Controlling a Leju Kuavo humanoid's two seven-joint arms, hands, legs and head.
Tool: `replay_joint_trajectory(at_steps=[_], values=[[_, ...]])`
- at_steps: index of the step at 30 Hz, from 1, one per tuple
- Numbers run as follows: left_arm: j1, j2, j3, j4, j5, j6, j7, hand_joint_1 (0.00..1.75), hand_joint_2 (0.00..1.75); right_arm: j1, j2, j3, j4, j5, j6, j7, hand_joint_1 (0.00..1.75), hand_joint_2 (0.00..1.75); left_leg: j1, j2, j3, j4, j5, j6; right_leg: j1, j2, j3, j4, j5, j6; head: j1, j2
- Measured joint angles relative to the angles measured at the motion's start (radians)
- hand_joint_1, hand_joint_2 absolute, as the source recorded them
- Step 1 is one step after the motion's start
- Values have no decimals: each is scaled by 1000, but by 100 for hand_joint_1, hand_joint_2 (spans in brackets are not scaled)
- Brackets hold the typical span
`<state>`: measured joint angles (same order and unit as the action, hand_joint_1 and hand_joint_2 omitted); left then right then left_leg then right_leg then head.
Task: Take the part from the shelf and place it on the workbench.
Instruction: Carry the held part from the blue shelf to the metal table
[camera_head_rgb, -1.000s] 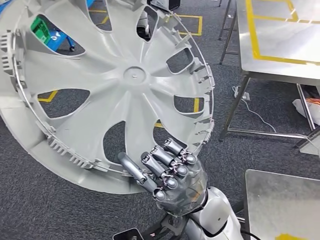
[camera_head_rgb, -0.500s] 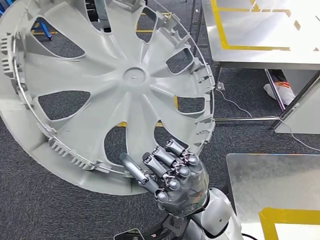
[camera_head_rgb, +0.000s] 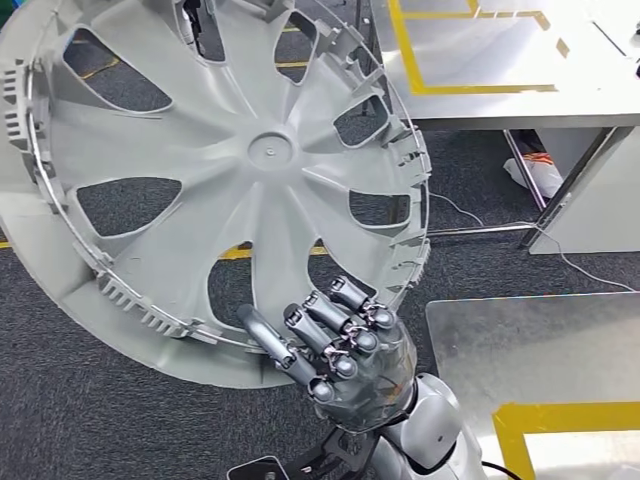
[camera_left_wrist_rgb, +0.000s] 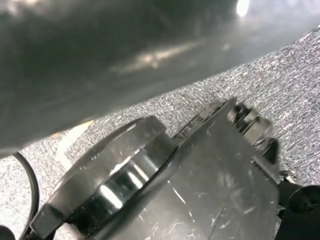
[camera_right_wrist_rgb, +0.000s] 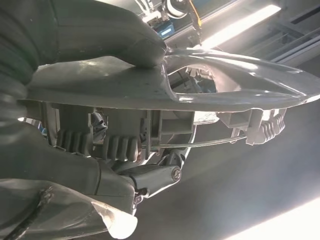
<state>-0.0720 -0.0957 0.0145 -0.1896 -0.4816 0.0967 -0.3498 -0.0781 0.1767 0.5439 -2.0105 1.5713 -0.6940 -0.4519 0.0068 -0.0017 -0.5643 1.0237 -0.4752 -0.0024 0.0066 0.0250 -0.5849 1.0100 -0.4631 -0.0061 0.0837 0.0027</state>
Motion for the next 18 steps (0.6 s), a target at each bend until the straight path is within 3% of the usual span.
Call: replay_joint_trajectory(at_steps=[4,10,18], values=[[-1,0,0,0,-2,-1,0,0,0,0,0,0,0,0,0,-3,175,175,-4,-2,4,-22,0,-9,-1,1,-7,3,0,-3,0,0],[-2,0,0,0,-3,-2,0,0,0,0,0,0,0,0,0,-4,175,175,-6,-2,2,-21,3,-1,-4,1,-5,-6,6,7,0,0],[-2,1,0,0,-8,-3,2,0,0,1,0,0,0,0,0,-6,175,175,-7,-2,2,-21,3,0,-6,1,-5,-7,7,10,0,0]])
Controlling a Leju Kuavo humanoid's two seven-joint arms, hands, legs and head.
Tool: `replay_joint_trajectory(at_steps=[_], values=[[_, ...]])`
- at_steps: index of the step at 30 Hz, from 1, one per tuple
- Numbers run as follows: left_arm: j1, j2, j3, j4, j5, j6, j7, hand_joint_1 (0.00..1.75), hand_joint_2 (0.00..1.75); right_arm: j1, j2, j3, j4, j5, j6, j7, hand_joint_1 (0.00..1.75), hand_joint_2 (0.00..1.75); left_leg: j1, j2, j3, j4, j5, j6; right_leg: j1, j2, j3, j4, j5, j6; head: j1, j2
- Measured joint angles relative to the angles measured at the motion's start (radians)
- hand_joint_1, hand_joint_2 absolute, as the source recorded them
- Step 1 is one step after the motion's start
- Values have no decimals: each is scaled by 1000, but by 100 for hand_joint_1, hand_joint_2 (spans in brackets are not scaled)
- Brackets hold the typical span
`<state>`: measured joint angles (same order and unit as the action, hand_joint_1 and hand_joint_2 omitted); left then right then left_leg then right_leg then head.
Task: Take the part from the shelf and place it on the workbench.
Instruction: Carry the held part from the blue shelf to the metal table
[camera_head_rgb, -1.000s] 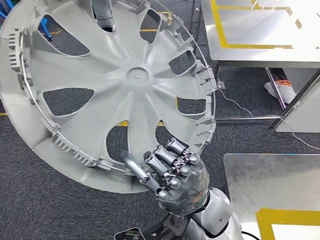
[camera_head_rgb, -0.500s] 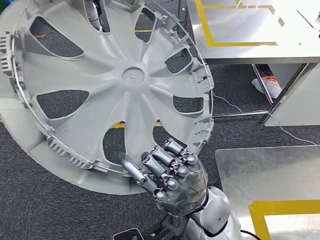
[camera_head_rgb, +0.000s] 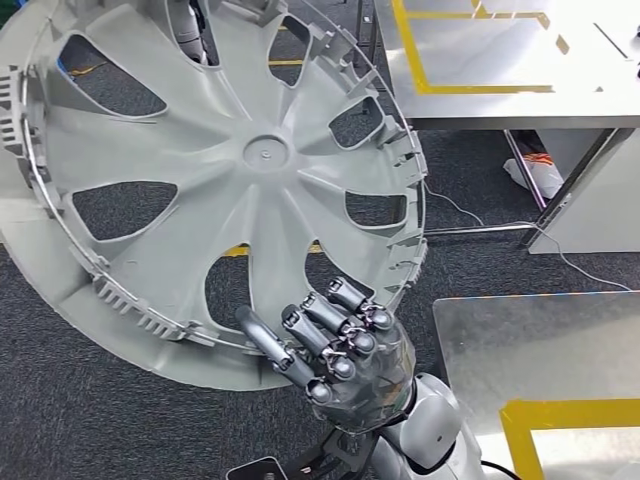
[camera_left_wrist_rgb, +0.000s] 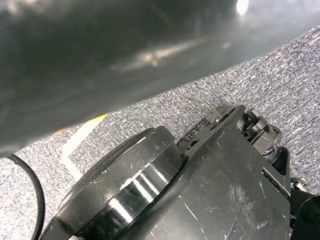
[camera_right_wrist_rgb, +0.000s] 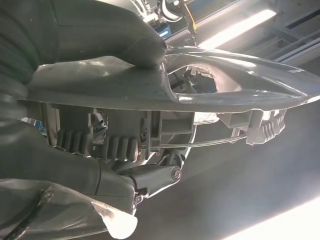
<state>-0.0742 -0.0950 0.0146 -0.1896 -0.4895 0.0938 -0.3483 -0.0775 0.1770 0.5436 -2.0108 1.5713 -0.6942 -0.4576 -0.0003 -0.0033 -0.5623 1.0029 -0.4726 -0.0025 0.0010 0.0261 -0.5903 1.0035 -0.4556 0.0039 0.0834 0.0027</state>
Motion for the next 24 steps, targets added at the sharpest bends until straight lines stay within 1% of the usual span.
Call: replay_joint_trajectory(at_steps=[8,9,11,13,14,15,16,17,18,19,20,21,22,23,24], values=[[0,0,0,0,-3,1,9,0,0,0,0,0,0,0,0,0,175,175,1,0,0,0,1,0,2,0,-2,2,0,0,0,0],[0,0,0,0,-3,1,11,0,0,0,0,0,0,0,0,0,175,175,0,0,0,2,0,1,1,0,-2,2,1,1,0,0],[0,1,0,0,-4,3,14,0,0,0,0,0,0,0,0,0,175,175,-1,0,-2,6,-2,7,-1,0,-2,1,2,5,0,0],[0,1,0,0,-4,4,18,0,0,1,2,0,0,0,0,0,175,175,-2,0,-2,7,0,15,-2,0,-1,-1,5,12,-1,0],[0,1,0,0,-5,5,19,0,0,1,3,0,-1,0,0,0,175,175,-1,1,-1,0,6,19,-2,1,-1,-3,7,16,0,0],[-1,0,0,0,-6,5,20,0,0,2,5,0,-1,0,0,0,175,175,1,3,2,-11,14,23,-1,0,-5,0,3,20,0,0],[-1,0,0,0,-7,5,21,0,0,2,6,0,-2,0,0,-1,175,175,4,5,5,-22,22,28,-1,-3,-13,16,-13,23,1,0],[-2,-1,0,0,-8,5,21,0,0,3,7,0,-4,0,0,-1,175,175,7,8,7,-33,30,32,-1,-6,-30,53,-41,27,2,0],[-2,-1,0,0,-9,5,21,0,0,3,7,0,-4,0,0,-2,175,175,8,11,7,-36,33,35,-4,-10,-54,109,-77,30,2,0],[-1,-1,0,0,-10,5,21,0,0,4,7,-1,-5,0,0,-2,175,175,8,13,4,-37,35,36,-8,-13,-79,176,-112,35,3,0],[-1,-1,0,0,-10,5,22,0,0,5,7,-1,-4,0,0,-3,175,175,8,15,2,-36,35,35,-12,-15,-100,234,-136,40,3,0],[0,-1,0,0,-10,5,22,0,0,7,7,-2,-4,0,0,-3,175,175,8,17,-1,-34,36,34,-17,-17,-108,265,-143,46,3,0],[0,-1,0,0,-10,5,23,0,0,8,7,-3,-4,0,0,-3,175,175,9,18,-4,-32,37,31,-23,-18,-99,259,-131,52,3,0],[-1,-1,0,0,-11,5,23,0,0,8,7,-4,-4,0,0,-2,175,175,11,19,-7,-28,37,27,-29,-22,-69,214,-104,58,3,0],[-1,0,0,0,-11,5,24,0,0,8,7,-5,-4,0,0,-2,175,175,13,18,-10,-21,36,20,-36,-26,-28,144,-80,64,3,0]])
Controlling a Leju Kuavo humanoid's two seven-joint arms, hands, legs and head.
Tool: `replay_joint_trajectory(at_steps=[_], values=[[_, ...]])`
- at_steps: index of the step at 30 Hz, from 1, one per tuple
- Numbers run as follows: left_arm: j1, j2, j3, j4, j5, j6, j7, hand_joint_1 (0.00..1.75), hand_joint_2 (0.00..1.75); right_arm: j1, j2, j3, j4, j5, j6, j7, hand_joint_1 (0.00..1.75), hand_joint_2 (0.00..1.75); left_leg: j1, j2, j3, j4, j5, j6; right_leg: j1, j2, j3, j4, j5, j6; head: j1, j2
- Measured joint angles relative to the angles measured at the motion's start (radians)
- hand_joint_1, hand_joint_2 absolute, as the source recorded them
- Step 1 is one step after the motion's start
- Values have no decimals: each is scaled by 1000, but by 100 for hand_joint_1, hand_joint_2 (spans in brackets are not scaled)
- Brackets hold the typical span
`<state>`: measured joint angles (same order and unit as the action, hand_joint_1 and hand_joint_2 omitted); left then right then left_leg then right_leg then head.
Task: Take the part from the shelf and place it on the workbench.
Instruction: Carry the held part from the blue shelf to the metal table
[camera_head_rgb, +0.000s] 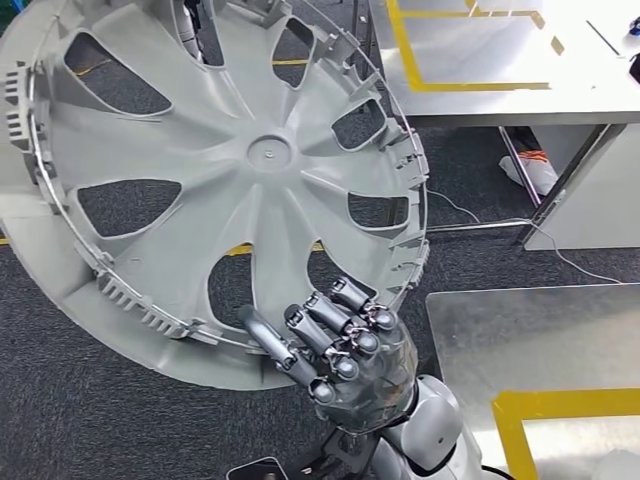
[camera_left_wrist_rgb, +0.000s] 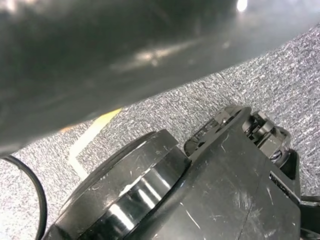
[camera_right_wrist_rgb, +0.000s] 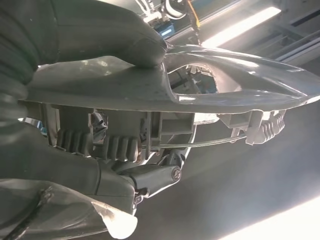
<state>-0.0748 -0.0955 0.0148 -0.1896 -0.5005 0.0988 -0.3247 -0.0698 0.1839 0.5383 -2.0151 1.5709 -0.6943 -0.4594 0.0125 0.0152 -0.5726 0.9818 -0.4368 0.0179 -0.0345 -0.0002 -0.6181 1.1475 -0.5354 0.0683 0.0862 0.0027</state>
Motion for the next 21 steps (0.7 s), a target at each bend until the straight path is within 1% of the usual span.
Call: replay_joint_trajectory(at_steps=[1,2,3,5,6,7,8,9,10,11,12,13,14,15,16,17,18,19,21], values=[[0,1,0,0,0,0,0,0,0,0,0,-1,0,0,0,0,175,175,1,-1,-5,7,-2,-8,-2,-2,40,-62,18,3,1,0],[0,2,0,0,0,0,0,0,0,0,0,-1,0,0,0,1,175,175,1,-2,-9,14,-3,-16,-2,-2,68,-106,27,1,1,0],[0,4,0,0,-1,0,0,0,0,0,0,-1,-1,0,0,1,175,175,0,-2,-12,21,-3,-24,0,0,80,-126,26,-5,1,0],[1,4,0,0,-1,0,0,0,0,1,0,-2,-1,0,0,1,175,175,3,-3,-18,28,2,-35,5,6,75,-123,26,-25,0,0],[2,4,0,0,-1,0,0,0,0,1,0,-2,-1,0,0,2,175,175,5,-3,-22,33,-2,-40,7,7,70,-123,28,-35,-1,0],[2,4,0,0,-1,0,0,0,0,1,0,-3,-1,0,0,2,175,175,8,-4,-30,47,-17,-44,8,7,65,-123,33,-44,-2,0],[3,4,0,0,-1,0,0,0,0,1,1,-3,-1,0,0,2,175,175,8,-4,-43,80,-47,-46,9,7,59,-124,39,-53,-4,0],[3,3,0,0,-1,0,0,0,0,0,1,-4,-1,0,0,2,175,175,8,-5,-62,133,-88,-47,11,7,52,-124,44,-61,-6,0],[3,3,0,0,-1,0,0,0,0,1,1,-4,-1,0,0,2,175,175,7,-6,-85,202,-132,-46,15,7,45,-124,49,-67,-7,0],[3,2,0,0,-2,0,1,0,0,1,1,-4,-1,0,0,2,175,175,7,-6,-105,266,-164,-45,19,6,38,-124,54,-72,-8,0],[3,2,0,0,-2,0,1,0,0,1,1,-5,-1,0,0,2,175,175,6,-7,-113,308,-181,-41,24,7,31,-123,58,-75,-8,0],[3,2,0,0,-2,0,2,0,0,2,1,-5,-1,0,0,2,175,175,4,-7,-104,312,-177,-37,28,7,25,-123,63,-77,-7,0],[3,2,0,0,-3,1,2,0,0,2,1,-5,-1,0,0,2,175,175,1,-8,-76,277,-155,-30,31,8,21,-123,67,-77,-7,0],[3,2,0,0,-3,1,3,0,0,2,1,-5,-1,0,0,2,175,175,-4,-9,-33,212,-125,-23,33,9,18,-123,71,-77,-7,0],[2,3,0,0,-3,2,3,0,0,1,1,-5,-1,0,0,2,175,175,-9,-11,12,138,-104,-15,35,10,15,-123,75,-75,-7,0],[1,4,0,0,-4,3,3,0,0,1,1,-5,-1,0,0,2,175,175,-13,-12,47,78,-90,-10,35,10,13,-123,79,-72,-7,0],[0,5,0,0,-6,4,3,0,0,0,1,-5,-1,0,0,2,175,175,-17,-14,68,39,-84,-6,35,10,11,-123,84,-68,-7,0],[0,5,0,0,-7,4,3,0,0,0,1,-5,-1,0,0,2,175,175,-21,-15,73,24,-85,-5,34,9,9,-124,89,-62,-7,0],[0,4,0,0,-9,4,3,0,0,0,1,-5,-1,0,0,3,175,175,-21,-14,69,13,-73,-1,32,9,6,-124,95,-50,-7,0]])
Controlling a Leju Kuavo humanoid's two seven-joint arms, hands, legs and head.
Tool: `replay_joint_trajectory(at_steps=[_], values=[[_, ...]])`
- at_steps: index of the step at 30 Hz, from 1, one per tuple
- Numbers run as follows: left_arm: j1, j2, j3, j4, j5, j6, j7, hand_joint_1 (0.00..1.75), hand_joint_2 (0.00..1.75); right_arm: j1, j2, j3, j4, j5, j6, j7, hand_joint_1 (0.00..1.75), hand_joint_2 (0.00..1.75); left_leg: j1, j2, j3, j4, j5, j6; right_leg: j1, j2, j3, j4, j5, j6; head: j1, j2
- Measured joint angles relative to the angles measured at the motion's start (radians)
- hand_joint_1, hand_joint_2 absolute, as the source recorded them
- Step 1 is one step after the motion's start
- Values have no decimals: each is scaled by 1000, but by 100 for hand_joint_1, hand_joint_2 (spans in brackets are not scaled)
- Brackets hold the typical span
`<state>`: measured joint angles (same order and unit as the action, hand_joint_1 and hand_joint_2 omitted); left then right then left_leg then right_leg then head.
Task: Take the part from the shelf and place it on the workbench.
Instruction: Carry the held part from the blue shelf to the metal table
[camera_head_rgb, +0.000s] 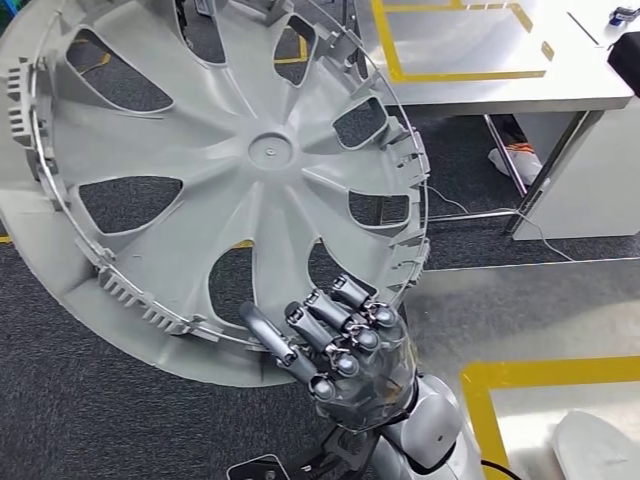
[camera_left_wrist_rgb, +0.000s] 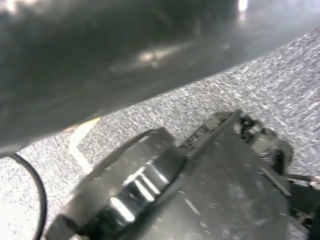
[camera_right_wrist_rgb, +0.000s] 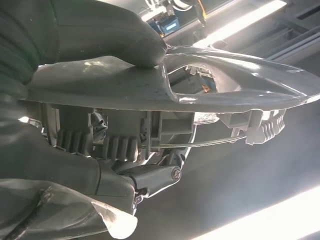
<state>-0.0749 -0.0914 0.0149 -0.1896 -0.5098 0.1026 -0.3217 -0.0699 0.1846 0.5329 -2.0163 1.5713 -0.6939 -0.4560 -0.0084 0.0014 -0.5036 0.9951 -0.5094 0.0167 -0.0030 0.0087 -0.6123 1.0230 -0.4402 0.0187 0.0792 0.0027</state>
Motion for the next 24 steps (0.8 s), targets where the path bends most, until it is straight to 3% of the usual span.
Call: replay_joint_trajectory(at_steps=[2,5,7,8,11,13,15,17,19,21,23,24], values=[[-1,-1,0,0,-1,1,0,0,0,-1,0,0,0,0,0,1,175,175,4,4,-7,-13,18,9,0,0,-20,36,-36,9,2,0],[-3,-2,0,0,-1,3,0,0,0,-2,0,0,0,0,0,1,175,175,5,10,-32,-16,40,16,-3,-1,-78,203,-150,21,4,0],[-2,-2,0,0,-1,2,0,0,0,-2,0,0,0,0,0,1,175,175,4,12,-51,-12,52,14,-5,-2,-84,265,-169,27,4,0],[-2,-3,0,0,-1,2,0,0,0,-2,0,0,0,0,0,2,175,175,4,12,-61,-9,57,12,-6,-3,-59,240,-151,28,5,0],[-2,-4,0,0,-2,2,1,0,0,-3,0,0,0,0,0,3,175,175,4,12,-82,2,69,1,-8,-10,73,42,-93,25,4,0],[-3,-4,0,0,-2,2,2,0,0,-3,0,0,0,0,0,3,175,175,3,12,-91,8,78,-10,-5,-11,109,-18,-92,18,4,0],[-2,-4,0,0,-2,2,3,0,0,-3,0,0,-1,0,0,4,175,175,3,12,-96,10,86,-21,-3,-9,101,-21,-84,3,4,0],[-1,-3,0,0,-2,1,3,0,0,-4,0,0,-1,0,0,4,175,175,6,9,-110,33,61,-32,-4,-11,90,-26,-71,-18,2,0],[-1,-3,0,0,-2,1,3,0,0,-5,0,0,-1,0,0,4,175,175,10,6,-142,125,-21,-41,-5,-12,77,-28,-55,-32,-2,0],[-1,-3,0,0,-2,1,3,0,0,-5,0,-1,-1,0,0,4,175,175,12,6,-171,241,-92,-46,-2,-12,59,-26,-42,-36,-4,0],[0,-4,0,0,-2,1,3,0,0,-5,0,-1,-1,0,0,4,175,175,13,6,-160,274,-96,-45,1,-12,40,-22,-31,-35,-4,0],[-1,-4,0,0,-2,1,3,0,0,-4,0,-1,-1,0,0,4,175,175,12,5,-129,237,-73,-42,2,-11,31,-19,-26,-34,-4,0]])
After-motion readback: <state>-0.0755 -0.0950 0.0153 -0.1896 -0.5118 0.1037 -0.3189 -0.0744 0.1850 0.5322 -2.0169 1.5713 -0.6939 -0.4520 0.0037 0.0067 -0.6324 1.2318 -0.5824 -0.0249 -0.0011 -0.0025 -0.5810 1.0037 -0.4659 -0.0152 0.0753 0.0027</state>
